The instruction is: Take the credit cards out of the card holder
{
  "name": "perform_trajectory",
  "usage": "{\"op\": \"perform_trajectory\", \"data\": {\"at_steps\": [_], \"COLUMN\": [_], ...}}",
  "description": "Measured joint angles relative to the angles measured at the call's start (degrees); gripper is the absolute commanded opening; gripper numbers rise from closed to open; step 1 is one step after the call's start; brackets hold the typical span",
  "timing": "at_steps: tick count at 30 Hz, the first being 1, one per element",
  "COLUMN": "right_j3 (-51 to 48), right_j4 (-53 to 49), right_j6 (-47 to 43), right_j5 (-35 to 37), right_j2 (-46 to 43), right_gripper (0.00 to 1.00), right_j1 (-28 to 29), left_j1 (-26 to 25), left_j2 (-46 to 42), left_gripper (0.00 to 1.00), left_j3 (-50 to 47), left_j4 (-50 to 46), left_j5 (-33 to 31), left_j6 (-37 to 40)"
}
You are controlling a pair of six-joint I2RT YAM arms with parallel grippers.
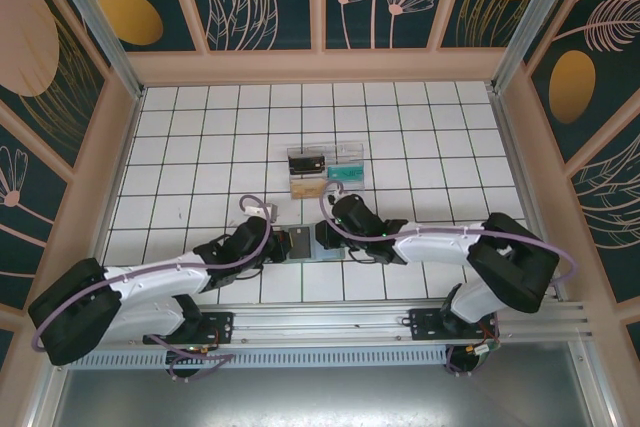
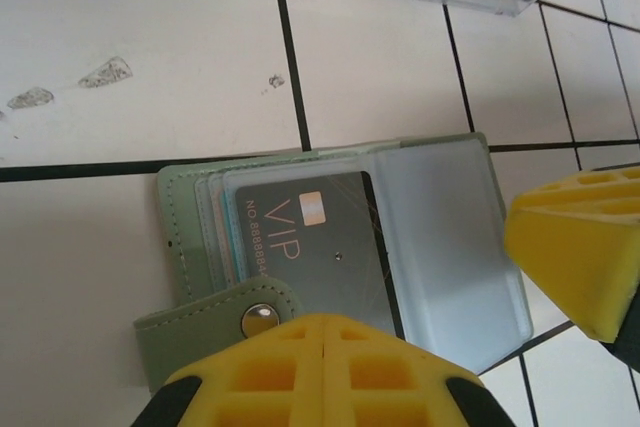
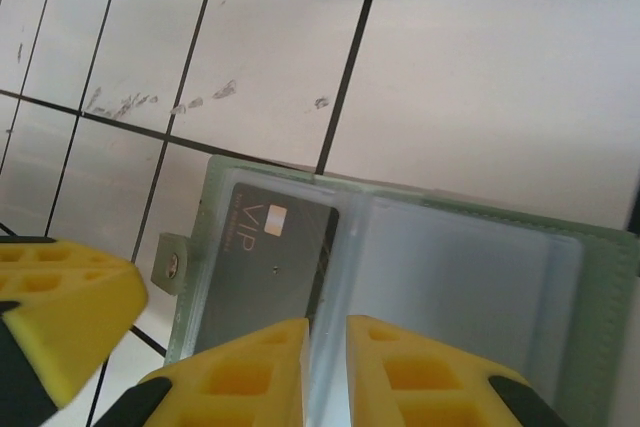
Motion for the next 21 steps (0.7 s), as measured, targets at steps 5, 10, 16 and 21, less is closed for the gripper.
{"op": "perform_trajectory", "data": {"at_steps": [5,10,16,21], "right_j3": [1.8,2.7,3.7,4.0], "right_j4": [0.0,0.0,0.0,0.0], "right_j6": [1.4,2.3,3.3,3.5], "right_j5": [-2.0,-3.4,-4.7,-5.6], "right_j2": [3.8,6.5,7.9,8.3], "right_gripper": [0.18,0.18,0.18,0.18], "right_j1": [0.2,0.3,0.3,0.3], "left_j1": [0.0,0.0,0.0,0.0], "left_j2": [3.1,5.0,5.6,5.6], "left_gripper": [0.03,0.04,0.04,0.03], "left_j3": [0.0,0.0,0.0,0.0], "left_j4": [2.3,3.5,3.5,3.5], "left_j5": [1.5,1.9,1.9,1.8], "left_j6": [0.3,0.9,0.9,0.9]}}
